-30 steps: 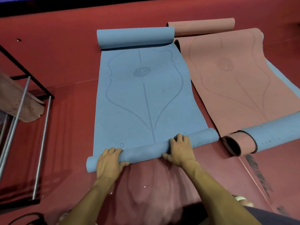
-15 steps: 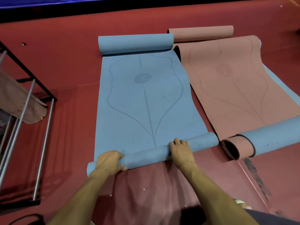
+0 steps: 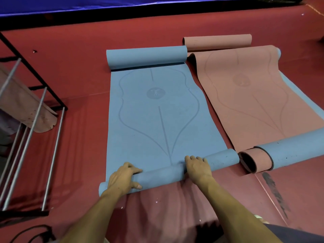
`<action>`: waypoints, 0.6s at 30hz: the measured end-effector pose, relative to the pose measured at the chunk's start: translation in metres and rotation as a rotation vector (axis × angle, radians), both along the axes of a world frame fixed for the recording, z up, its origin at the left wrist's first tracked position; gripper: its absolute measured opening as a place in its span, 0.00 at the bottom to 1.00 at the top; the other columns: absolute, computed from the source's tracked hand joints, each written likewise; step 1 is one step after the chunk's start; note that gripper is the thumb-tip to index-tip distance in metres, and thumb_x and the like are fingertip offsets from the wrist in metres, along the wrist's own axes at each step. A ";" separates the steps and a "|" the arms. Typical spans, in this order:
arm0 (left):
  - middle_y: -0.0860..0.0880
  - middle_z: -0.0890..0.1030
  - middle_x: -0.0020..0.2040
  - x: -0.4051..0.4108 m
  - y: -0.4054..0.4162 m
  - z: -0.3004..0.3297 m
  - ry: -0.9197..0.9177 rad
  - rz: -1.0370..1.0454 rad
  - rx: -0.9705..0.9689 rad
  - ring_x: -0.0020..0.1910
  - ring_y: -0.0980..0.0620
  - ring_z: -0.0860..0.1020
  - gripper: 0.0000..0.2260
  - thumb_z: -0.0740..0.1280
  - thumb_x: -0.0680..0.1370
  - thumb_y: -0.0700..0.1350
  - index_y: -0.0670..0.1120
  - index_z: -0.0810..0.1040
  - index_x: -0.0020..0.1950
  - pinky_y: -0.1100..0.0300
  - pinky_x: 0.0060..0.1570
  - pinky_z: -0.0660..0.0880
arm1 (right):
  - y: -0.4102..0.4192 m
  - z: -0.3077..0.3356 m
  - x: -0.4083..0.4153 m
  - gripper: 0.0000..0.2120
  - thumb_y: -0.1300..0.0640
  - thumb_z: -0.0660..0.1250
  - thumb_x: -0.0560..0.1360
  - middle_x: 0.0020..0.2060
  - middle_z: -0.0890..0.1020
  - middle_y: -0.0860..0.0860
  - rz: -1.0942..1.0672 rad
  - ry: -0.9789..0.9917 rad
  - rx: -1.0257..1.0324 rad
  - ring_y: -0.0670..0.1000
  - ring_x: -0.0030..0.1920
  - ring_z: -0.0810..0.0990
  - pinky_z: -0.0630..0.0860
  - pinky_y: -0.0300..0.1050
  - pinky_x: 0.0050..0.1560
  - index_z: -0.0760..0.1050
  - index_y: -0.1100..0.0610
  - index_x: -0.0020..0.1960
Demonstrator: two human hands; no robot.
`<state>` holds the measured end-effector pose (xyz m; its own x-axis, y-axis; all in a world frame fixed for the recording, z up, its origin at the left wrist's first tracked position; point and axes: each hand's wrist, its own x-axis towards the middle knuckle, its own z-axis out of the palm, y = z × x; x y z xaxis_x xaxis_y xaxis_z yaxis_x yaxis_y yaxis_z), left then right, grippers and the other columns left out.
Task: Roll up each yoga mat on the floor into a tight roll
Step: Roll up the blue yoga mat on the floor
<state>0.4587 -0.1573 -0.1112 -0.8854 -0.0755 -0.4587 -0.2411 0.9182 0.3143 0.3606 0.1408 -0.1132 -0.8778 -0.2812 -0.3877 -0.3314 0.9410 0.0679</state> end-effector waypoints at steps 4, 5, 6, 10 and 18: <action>0.61 0.73 0.57 0.000 0.003 -0.005 0.132 -0.073 0.012 0.60 0.57 0.72 0.26 0.80 0.69 0.55 0.63 0.75 0.63 0.58 0.54 0.71 | -0.001 -0.008 -0.003 0.10 0.56 0.65 0.79 0.56 0.74 0.54 -0.044 0.055 -0.025 0.57 0.52 0.70 0.69 0.47 0.56 0.75 0.52 0.60; 0.62 0.74 0.56 0.000 0.004 -0.004 0.133 -0.075 0.033 0.59 0.58 0.72 0.23 0.79 0.70 0.53 0.62 0.76 0.62 0.59 0.53 0.71 | -0.001 -0.008 -0.004 0.09 0.55 0.67 0.78 0.55 0.73 0.54 -0.051 0.071 -0.023 0.56 0.48 0.67 0.67 0.46 0.51 0.77 0.52 0.58; 0.62 0.75 0.55 -0.001 0.005 -0.005 0.131 -0.066 0.044 0.58 0.59 0.72 0.21 0.79 0.71 0.52 0.61 0.77 0.61 0.60 0.53 0.70 | -0.002 -0.008 -0.006 0.08 0.55 0.67 0.78 0.54 0.72 0.54 -0.050 0.077 -0.021 0.55 0.47 0.65 0.66 0.46 0.49 0.78 0.52 0.57; 0.61 0.78 0.59 -0.008 0.006 -0.002 0.105 -0.013 0.010 0.62 0.57 0.76 0.19 0.77 0.75 0.49 0.61 0.80 0.65 0.58 0.56 0.72 | -0.005 -0.004 -0.010 0.13 0.58 0.64 0.80 0.58 0.73 0.54 -0.033 0.042 -0.079 0.56 0.54 0.72 0.71 0.46 0.49 0.73 0.53 0.64; 0.59 0.75 0.65 0.005 0.018 -0.009 0.205 -0.031 -0.150 0.65 0.52 0.71 0.21 0.68 0.82 0.50 0.64 0.73 0.74 0.56 0.58 0.67 | -0.011 0.006 -0.006 0.26 0.36 0.71 0.71 0.62 0.71 0.54 -0.114 -0.031 -0.085 0.59 0.60 0.69 0.69 0.52 0.67 0.75 0.49 0.63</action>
